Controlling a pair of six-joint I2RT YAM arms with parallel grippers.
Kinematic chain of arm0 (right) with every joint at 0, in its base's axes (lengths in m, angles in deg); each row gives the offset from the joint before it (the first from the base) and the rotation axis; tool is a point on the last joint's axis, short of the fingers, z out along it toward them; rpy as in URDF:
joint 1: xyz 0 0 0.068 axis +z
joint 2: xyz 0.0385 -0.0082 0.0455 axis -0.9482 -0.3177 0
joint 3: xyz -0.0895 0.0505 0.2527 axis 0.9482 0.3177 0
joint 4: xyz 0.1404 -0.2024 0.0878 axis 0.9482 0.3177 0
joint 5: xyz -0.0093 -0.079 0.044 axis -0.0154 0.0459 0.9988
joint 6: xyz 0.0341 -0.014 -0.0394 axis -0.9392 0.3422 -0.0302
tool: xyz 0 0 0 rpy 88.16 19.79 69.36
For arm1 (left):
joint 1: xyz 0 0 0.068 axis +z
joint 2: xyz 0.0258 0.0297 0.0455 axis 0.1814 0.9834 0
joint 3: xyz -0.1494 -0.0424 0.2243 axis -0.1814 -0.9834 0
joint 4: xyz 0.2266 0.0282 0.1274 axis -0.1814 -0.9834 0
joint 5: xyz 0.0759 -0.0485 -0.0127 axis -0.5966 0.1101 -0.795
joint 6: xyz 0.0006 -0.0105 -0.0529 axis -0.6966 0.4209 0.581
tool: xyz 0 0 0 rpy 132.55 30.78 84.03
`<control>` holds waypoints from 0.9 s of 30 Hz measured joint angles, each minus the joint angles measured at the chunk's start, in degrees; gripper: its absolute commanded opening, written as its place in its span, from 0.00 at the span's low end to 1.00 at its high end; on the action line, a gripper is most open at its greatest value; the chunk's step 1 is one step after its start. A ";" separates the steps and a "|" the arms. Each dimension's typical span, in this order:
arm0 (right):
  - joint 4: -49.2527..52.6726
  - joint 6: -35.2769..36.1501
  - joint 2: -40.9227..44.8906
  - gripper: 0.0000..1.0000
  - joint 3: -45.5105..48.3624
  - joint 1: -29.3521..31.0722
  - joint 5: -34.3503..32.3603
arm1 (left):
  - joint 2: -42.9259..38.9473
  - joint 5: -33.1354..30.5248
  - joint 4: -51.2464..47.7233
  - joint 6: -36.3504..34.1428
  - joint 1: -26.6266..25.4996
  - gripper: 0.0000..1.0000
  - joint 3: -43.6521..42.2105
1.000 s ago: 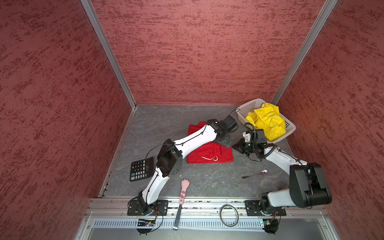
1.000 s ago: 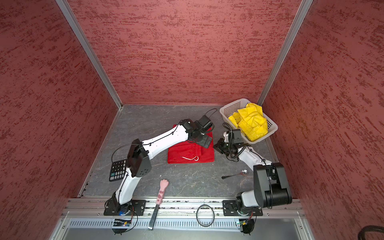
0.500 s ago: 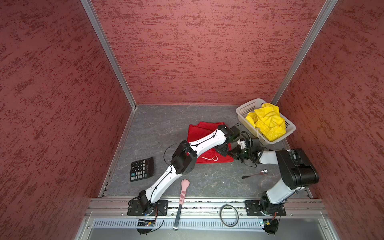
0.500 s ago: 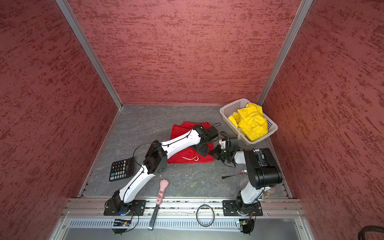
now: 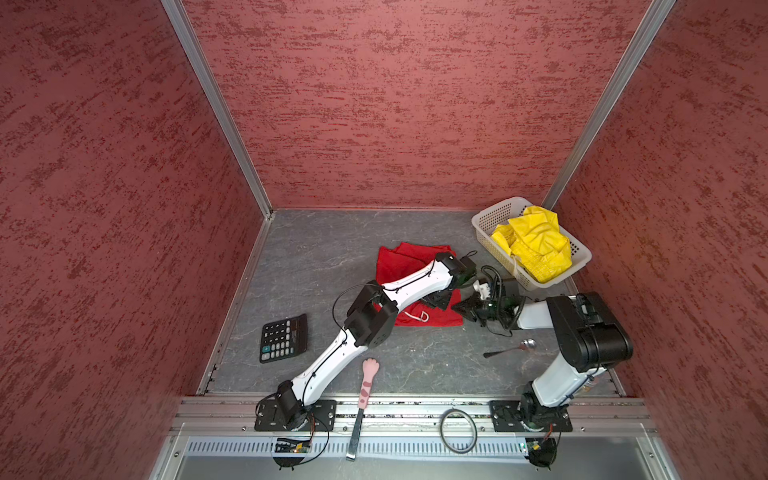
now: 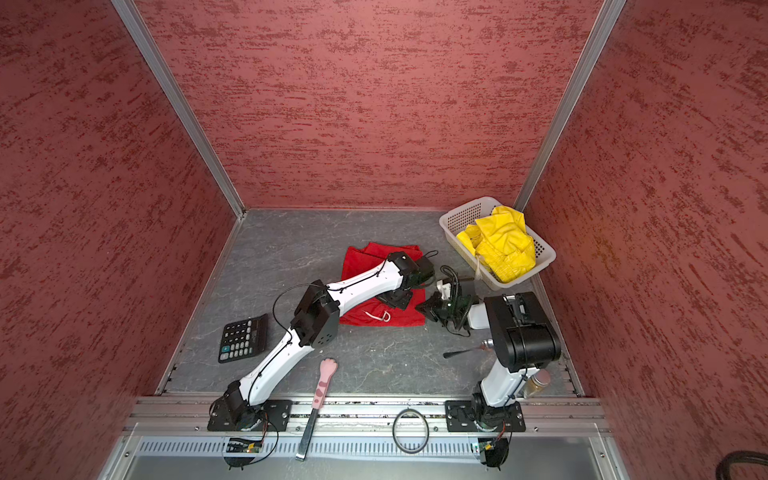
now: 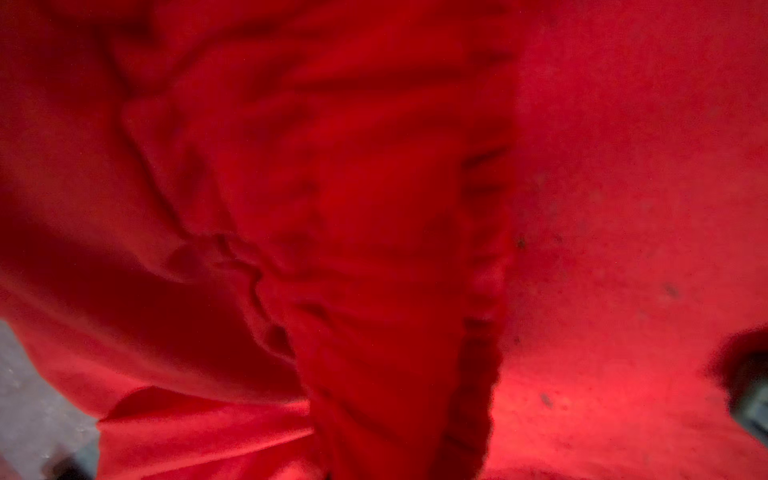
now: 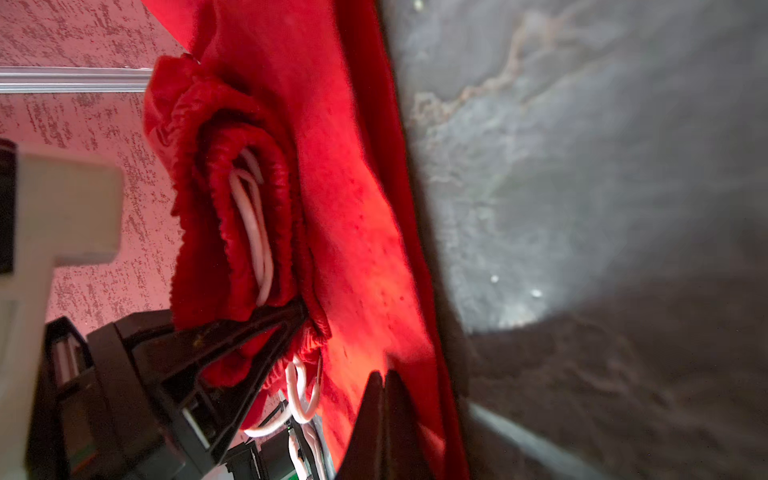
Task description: Fold and stack the shorts
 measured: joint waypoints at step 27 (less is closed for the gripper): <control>18.40 5.86 5.49 0.00 -21.49 13.88 -11.17 | -58.99 16.65 37.16 8.24 20.61 0.00 -51.52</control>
